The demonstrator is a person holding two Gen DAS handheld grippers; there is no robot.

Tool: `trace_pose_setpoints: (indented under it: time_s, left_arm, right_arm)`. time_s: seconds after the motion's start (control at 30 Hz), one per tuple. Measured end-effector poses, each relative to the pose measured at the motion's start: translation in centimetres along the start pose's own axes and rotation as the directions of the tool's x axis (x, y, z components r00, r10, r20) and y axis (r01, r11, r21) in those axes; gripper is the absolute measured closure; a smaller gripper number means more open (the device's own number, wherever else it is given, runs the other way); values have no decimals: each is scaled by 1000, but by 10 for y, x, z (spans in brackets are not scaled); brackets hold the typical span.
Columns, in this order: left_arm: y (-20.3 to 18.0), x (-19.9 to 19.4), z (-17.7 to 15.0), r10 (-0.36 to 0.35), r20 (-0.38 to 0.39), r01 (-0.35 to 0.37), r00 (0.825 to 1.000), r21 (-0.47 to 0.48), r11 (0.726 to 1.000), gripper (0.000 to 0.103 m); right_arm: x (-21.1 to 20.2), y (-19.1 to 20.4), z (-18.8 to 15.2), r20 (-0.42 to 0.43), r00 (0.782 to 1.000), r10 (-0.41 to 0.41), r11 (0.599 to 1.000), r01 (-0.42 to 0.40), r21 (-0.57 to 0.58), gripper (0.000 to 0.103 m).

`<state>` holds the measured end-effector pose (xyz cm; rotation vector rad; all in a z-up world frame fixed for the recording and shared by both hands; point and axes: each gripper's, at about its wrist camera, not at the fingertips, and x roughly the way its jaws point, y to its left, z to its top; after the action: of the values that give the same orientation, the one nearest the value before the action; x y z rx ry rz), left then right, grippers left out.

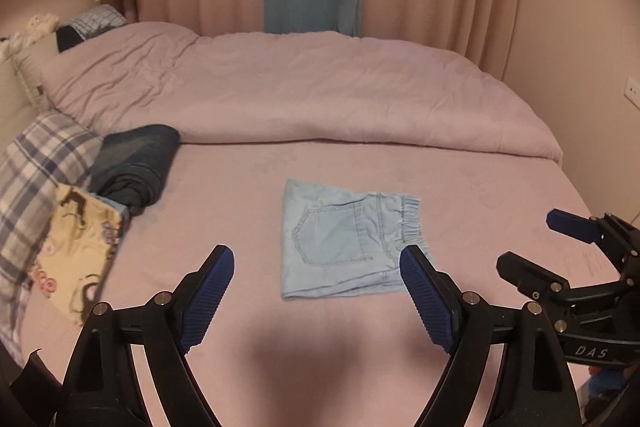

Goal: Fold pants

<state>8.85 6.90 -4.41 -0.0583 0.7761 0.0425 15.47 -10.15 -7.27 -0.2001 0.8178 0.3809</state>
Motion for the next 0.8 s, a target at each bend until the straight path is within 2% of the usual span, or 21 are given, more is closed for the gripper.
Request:
trace_pose_setpoints:
  time_s: [0.07,0.2,0.4,0.8]
  left_arm:
    - [-3,-10,-1,32,2,-32,999,13,999,18]
    - [-7,-27,-1,27,5,-27,1000,12,1000,18]
    - [-5,-38,1,60,10,-60,998,-12,998,18]
    - [-7,-44,0,70,2,-70,998,-14,997,18]
  right_arm:
    - [-12,-1,2,-14,1000,6,1000,-5,23,14]
    - [-37,-2,5,-20,1000,-7,999,8,40,14]
    - [-63,1,6,10,1000,-16,1000,16,18,14]
    - [-69,14,13,20,1000,6,1000,-6,-29,14]
